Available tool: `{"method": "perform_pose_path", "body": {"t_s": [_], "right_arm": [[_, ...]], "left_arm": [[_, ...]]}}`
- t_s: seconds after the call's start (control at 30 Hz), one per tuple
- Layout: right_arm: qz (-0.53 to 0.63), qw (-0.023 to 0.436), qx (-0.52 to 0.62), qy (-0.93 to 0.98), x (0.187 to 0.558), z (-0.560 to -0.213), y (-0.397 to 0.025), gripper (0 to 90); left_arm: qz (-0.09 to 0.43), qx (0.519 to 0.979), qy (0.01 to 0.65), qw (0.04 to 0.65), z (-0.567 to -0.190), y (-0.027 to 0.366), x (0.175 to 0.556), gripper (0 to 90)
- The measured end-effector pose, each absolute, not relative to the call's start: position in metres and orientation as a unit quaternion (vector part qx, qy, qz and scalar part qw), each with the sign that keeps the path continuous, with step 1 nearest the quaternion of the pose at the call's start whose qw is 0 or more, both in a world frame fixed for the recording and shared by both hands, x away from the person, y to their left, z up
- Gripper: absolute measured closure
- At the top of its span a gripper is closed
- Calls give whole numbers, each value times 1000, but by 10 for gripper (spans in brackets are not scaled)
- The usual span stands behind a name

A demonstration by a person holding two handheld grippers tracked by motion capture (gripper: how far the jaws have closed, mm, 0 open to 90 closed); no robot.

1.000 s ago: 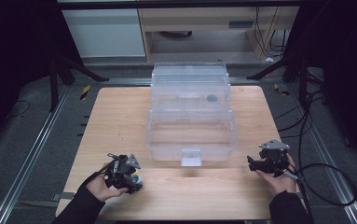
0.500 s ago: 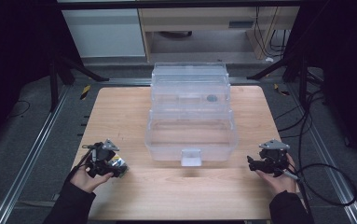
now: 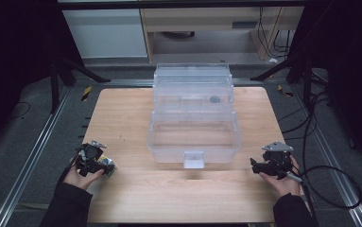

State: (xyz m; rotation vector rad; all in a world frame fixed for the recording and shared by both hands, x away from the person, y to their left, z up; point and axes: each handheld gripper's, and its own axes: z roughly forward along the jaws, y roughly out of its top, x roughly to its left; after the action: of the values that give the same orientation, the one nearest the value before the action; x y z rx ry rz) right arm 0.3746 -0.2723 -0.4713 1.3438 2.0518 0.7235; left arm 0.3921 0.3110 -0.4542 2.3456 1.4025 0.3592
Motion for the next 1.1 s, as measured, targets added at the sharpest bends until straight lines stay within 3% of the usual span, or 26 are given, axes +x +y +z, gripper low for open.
{"method": "perform_pose_path", "body": {"t_s": [0.13, 0.43, 0.63, 1.1], "right_arm": [[271, 287, 502, 770, 375, -472, -272, 143], [281, 289, 501, 766, 375, -468, -273, 147], [298, 293, 498, 760, 376, -461, -272, 163], [385, 304, 450, 746, 388, -403, -245, 280]], "left_arm": [[130, 838, 495, 188, -454, 311, 392, 423], [164, 824, 493, 225, -430, 312, 386, 258], [180, 811, 488, 268, -411, 309, 381, 254], [214, 802, 433, 351, -373, 264, 400, 294]]}}
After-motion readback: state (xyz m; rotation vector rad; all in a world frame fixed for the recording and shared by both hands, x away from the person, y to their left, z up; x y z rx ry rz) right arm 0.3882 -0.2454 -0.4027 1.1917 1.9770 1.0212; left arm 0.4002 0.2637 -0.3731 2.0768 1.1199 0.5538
